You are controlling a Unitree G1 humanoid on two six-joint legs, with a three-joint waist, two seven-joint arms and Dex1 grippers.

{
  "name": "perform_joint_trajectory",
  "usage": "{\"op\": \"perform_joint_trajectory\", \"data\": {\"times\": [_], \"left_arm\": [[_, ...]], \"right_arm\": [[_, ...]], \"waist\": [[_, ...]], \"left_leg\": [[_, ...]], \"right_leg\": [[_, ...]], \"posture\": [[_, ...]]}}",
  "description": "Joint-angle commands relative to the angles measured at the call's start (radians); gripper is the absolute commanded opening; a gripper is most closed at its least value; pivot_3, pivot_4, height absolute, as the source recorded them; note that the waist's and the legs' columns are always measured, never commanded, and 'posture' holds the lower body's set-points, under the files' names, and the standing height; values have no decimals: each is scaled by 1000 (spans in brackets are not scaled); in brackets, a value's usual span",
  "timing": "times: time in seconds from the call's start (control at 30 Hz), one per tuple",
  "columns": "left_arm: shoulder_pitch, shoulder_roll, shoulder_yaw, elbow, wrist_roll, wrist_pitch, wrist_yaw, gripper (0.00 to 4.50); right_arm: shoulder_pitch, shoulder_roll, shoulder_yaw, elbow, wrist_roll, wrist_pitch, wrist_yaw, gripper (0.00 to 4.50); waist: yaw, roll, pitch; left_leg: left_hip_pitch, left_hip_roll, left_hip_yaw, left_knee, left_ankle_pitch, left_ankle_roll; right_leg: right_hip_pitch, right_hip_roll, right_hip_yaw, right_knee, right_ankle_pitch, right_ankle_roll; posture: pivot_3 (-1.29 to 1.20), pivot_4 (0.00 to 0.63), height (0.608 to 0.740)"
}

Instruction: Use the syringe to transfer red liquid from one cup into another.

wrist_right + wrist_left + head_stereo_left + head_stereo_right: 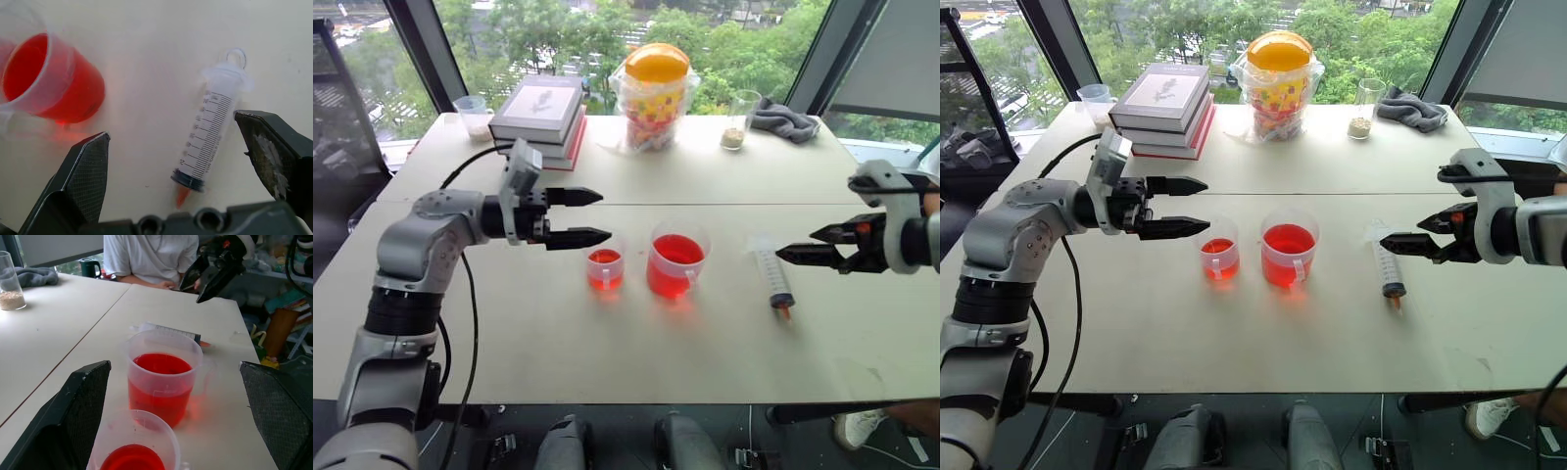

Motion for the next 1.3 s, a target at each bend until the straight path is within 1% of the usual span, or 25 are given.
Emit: {"op": "perform_joint_trajectory", "data": {"times": [0.03,0.1,0.23,0.47,0.6,0.73,0.8,0.83,0.97,1.0,1.1,1.2,1.23,1.3], "left_arm": [[-18,-14,-2,-11,4,-29,-2,4349],[-11,-20,-4,-14,6,-35,2,4349],[9,-25,1,-31,0,-38,17,4349],[61,-18,19,-85,-12,-31,52,4349],[83,-14,27,-107,-18,-29,71,4349],[96,-18,26,-119,-17,-33,84,4349],[99,-22,25,-121,-16,-35,90,4349],[100,-24,25,-123,-16,-36,93,4349],[100,-27,24,-121,-15,-40,98,4349],[99,-28,23,-120,-14,-41,99,4349],[92,-32,20,-115,-11,-43,101,4349],[81,-34,18,-108,-9,-44,99,4349],[74,-34,18,-100,-7,-45,96,4349],[58,-33,16,-84,-3,-49,88,4349]], "right_arm": [[-154,69,121,235,-105,69,-32,4444],[-216,100,189,337,-154,75,-31,4444],[-303,150,322,497,-251,27,-2,4444],[-403,266,512,747,-428,-139,98,4444],[-439,325,571,870,-519,-223,167,4444],[-468,391,596,975,-601,-295,208,4444],[-479,421,599,1020,-640,-324,223,3918],[-485,434,596,1038,-655,-331,229,3528],[-499,471,587,1085,-710,-355,260,1587],[-502,477,584,1089,-720,-354,267,1412],[-513,482,557,1086,-734,-336,277,1412],[-534,464,473,1035,-729,-307,227,1412],[-539,453,429,991,-719,-297,209,1412],[-505,416,335,798,-698,-355,183,1412]], "waist": [[1,0,0],[4,0,0],[8,0,0],[4,0,0],[4,0,0],[3,0,0],[2,0,0],[2,0,0],[-2,0,0],[-2,0,0],[-4,0,0],[-4,1,0],[-3,1,0],[0,1,0]], "left_leg": [[0,0,0,0,0,0],[-1,0,2,0,0,0],[-3,0,2,-1,0,0],[-4,0,2,0,0,1],[-4,0,2,0,0,1],[-4,0,2,0,0,1],[-4,0,2,0,0,1],[-4,0,2,0,0,1],[-3,0,2,0,0,0],[-2,0,2,0,0,0],[-1,0,2,0,0,0],[-1,0,2,0,0,0],[-1,0,2,0,0,0],[-1,0,2,-1,0,0]], "right_leg": [[0,0,0,0,0,0],[-1,0,0,0,0,0],[-2,0,0,0,1,2],[-3,0,0,0,2,4],[-3,0,-1,0,2,4],[-3,0,-1,1,2,4],[-3,0,-1,1,2,4],[-3,0,-1,1,2,4],[-2,1,-1,2,2,4],[-2,1,-1,2,2,5],[-1,1,-1,3,2,4],[-1,1,-1,3,2,4],[-1,1,-1,3,2,4],[-2,1,-1,3,2,5]], "posture": [[0,150,740],[0,150,740],[0,150,740],[0,150,740],[0,150,740],[0,150,740],[0,150,740],[0,150,740],[0,150,740],[0,150,740],[0,150,740],[0,150,740],[0,150,740],[0,150,740]]}}
